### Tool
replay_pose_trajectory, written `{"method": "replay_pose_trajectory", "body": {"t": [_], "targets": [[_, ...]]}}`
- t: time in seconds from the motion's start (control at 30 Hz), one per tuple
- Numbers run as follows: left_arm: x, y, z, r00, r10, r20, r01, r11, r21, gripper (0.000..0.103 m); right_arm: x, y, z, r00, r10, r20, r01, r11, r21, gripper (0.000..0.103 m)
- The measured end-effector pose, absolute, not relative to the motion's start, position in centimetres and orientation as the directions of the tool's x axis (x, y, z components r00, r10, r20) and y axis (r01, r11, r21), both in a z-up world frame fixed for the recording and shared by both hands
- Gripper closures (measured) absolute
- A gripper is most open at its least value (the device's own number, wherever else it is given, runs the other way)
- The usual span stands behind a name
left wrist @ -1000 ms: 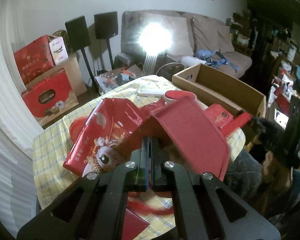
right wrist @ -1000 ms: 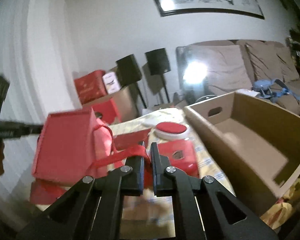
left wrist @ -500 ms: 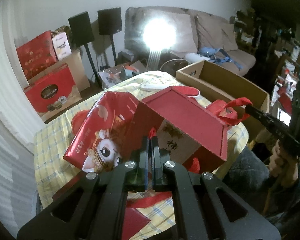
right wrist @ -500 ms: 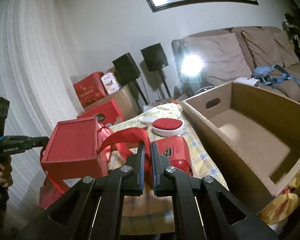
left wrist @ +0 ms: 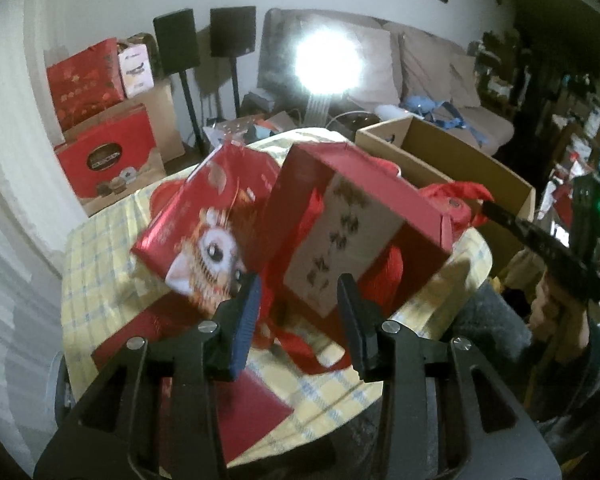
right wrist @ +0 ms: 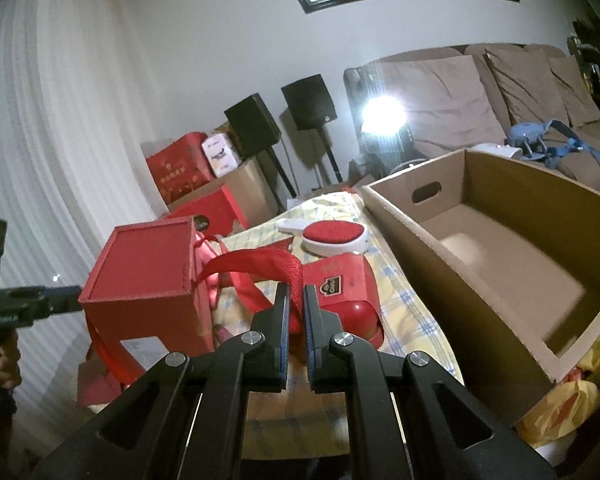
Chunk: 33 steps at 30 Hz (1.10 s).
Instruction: Organize objects
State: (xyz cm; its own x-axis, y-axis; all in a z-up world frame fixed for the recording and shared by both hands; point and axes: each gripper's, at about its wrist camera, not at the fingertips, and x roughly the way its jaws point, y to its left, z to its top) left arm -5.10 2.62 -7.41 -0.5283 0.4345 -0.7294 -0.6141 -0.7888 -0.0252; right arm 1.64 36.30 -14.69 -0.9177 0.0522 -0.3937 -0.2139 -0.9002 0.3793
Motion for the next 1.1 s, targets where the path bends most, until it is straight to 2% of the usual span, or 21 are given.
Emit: {"method": "replay_pose_trajectory", "body": {"t": [0.13,0.23,0.5,0.83,0.87,0.93,1.1], "targets": [[-3.0,2.4,-9.0,-0.513,0.459,-0.726,-0.619,-0.783,-0.057,0.058,1.5,36.4,-14.9,-0.915,0.046,-0.401,-0.213,-0.898,0.384,0.096],[-1.6,2.9,-10.7,-0.462,0.486,-0.742,-0.637,-0.764,-0.103,0.058,1.3,36.3,-15.2,-0.91,0.036,-0.413,-0.21,-0.9,0.382,0.096],[0.4,5.6,-11.7,-0.599,0.359,-0.716,-0.61,-0.784,0.116,0.058,1.6,36.3,-16.0,-0.904,0.007,-0.428,-0.187,-0.906,0.379,0.096],[-0.6,6.9,-13.0,-0.659,0.312,-0.684,-0.577,-0.793,0.194,0.057,1.4,36.6,-16.4,-0.897,0.005,-0.441,-0.193,-0.904,0.382,0.096],[-0.9,6.7,-13.1,-0.658,0.313,-0.684,-0.576,-0.795,0.19,0.057,1.4,36.6,-16.4,-0.898,0.005,-0.441,-0.193,-0.903,0.383,0.095],[-1.3,6.3,-13.1,-0.654,0.318,-0.686,-0.574,-0.8,0.177,0.071,1.3,36.7,-16.5,-0.897,0.003,-0.443,-0.194,-0.901,0.387,0.095],[-2.1,4.9,-12.7,-0.638,0.342,-0.69,-0.561,-0.82,0.112,0.084,1.2,36.8,-16.6,-0.895,-0.004,-0.446,-0.189,-0.902,0.388,0.095]]}}
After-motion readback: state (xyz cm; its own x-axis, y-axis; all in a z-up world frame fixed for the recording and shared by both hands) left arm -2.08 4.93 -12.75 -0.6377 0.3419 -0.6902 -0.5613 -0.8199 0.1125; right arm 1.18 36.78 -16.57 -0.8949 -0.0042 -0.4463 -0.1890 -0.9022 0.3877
